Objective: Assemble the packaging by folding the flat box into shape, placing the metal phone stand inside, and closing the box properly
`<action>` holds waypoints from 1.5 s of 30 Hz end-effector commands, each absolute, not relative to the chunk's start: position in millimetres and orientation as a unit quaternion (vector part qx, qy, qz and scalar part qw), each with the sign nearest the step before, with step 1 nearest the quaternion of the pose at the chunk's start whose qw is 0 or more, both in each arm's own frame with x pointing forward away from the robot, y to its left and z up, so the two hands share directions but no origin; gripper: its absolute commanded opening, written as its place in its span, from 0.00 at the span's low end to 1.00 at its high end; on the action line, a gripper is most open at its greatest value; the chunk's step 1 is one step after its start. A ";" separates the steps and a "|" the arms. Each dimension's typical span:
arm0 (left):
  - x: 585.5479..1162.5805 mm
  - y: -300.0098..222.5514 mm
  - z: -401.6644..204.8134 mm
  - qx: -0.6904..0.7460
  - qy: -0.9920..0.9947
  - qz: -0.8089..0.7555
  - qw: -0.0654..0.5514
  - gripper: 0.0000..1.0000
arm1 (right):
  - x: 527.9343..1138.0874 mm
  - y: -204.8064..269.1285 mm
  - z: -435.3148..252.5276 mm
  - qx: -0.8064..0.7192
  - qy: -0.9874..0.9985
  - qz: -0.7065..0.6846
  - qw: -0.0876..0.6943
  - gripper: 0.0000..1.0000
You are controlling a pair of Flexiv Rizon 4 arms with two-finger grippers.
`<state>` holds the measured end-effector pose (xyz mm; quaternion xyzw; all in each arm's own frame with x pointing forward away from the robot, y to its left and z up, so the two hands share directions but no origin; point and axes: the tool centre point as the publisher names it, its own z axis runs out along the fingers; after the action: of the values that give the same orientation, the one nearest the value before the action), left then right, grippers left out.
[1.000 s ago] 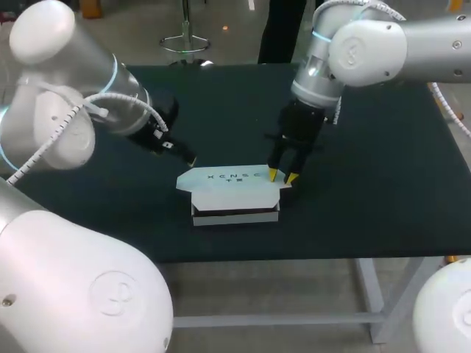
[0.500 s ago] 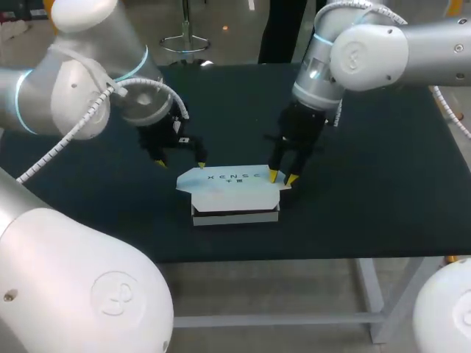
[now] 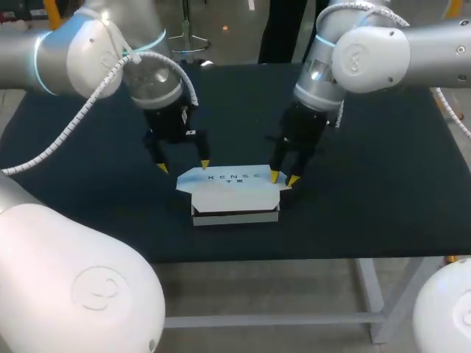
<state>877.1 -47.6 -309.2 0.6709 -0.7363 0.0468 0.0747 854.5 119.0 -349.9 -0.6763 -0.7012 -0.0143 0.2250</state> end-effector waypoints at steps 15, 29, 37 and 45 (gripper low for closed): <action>869.5 -57.6 -324.9 0.690 -0.707 0.003 0.155 0.54 | 854.0 118.2 -350.1 -0.683 -0.695 -0.019 0.226 0.38; 859.3 -56.8 -333.6 0.715 -0.683 0.004 0.150 0.49 | 852.7 120.2 -354.6 -0.685 -0.691 -0.024 0.231 0.38; 852.2 -56.8 -336.4 0.723 -0.675 0.010 0.145 0.48 | 852.1 120.5 -355.8 -0.689 -0.685 -0.030 0.235 0.39; 847.5 -57.4 -343.2 0.734 -0.664 0.021 0.138 0.46 | 852.2 120.6 -359.0 -0.692 -0.681 -0.040 0.236 0.39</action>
<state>852.6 -58.5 -341.7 0.7331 -0.6649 0.0158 0.1423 854.6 122.0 -357.4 -0.6921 -0.6811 -0.0357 0.2364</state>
